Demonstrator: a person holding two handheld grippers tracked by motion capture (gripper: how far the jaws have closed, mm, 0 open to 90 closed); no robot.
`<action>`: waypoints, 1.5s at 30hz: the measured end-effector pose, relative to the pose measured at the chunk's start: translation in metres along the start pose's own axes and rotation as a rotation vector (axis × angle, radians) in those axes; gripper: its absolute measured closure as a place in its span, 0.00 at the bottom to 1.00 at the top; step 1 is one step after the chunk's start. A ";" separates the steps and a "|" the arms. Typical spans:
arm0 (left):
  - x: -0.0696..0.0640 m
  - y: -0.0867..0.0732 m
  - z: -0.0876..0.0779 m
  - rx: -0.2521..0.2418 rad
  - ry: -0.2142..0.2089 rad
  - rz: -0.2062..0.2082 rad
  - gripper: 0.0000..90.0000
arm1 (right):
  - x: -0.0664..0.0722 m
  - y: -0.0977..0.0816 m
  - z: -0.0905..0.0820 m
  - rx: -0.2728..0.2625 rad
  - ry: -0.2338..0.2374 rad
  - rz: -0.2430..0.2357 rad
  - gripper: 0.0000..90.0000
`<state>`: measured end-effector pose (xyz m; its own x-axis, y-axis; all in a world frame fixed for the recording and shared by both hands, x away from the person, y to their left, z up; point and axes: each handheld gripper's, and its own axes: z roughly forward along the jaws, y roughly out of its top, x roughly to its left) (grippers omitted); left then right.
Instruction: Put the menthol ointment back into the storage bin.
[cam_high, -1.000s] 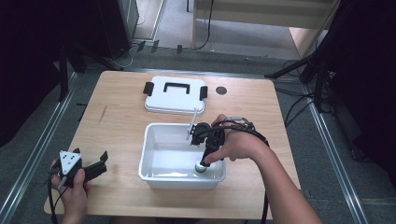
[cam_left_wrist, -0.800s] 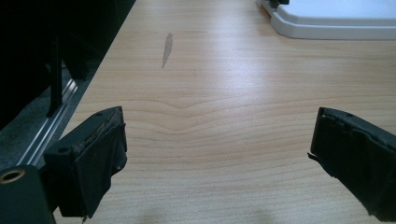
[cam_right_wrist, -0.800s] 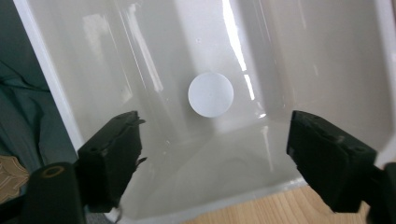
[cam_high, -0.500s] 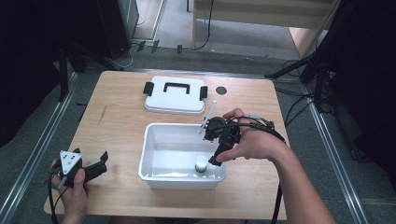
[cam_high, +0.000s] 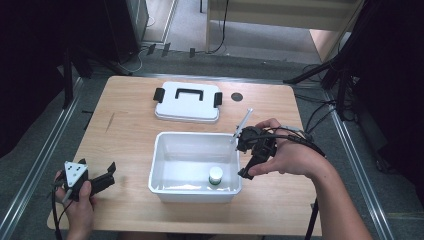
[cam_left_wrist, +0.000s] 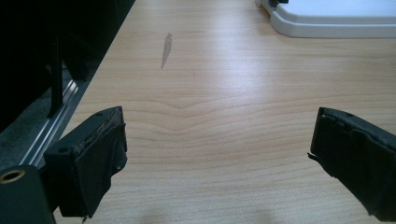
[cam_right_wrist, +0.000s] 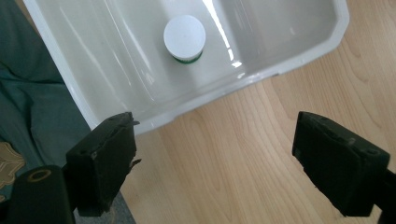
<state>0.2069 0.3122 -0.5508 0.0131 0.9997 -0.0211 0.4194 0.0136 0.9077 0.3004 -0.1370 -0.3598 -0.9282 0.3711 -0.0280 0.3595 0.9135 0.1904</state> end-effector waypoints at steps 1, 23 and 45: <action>0.000 0.000 0.000 0.000 0.000 0.000 0.05 | -0.001 -0.002 0.001 -0.001 -0.001 0.003 0.15; 0.000 0.000 0.000 -0.001 -0.001 0.002 0.05 | -0.017 -0.060 0.035 -0.024 0.008 0.160 0.17; -0.001 0.000 0.000 -0.001 0.001 0.009 0.05 | -0.005 -0.127 0.115 -0.438 -0.119 0.374 0.18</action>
<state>0.2067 0.3114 -0.5509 0.0160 0.9998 -0.0125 0.4180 0.0047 0.9084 0.2705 -0.2356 -0.4971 -0.7192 0.6947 0.0137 0.5640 0.5722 0.5954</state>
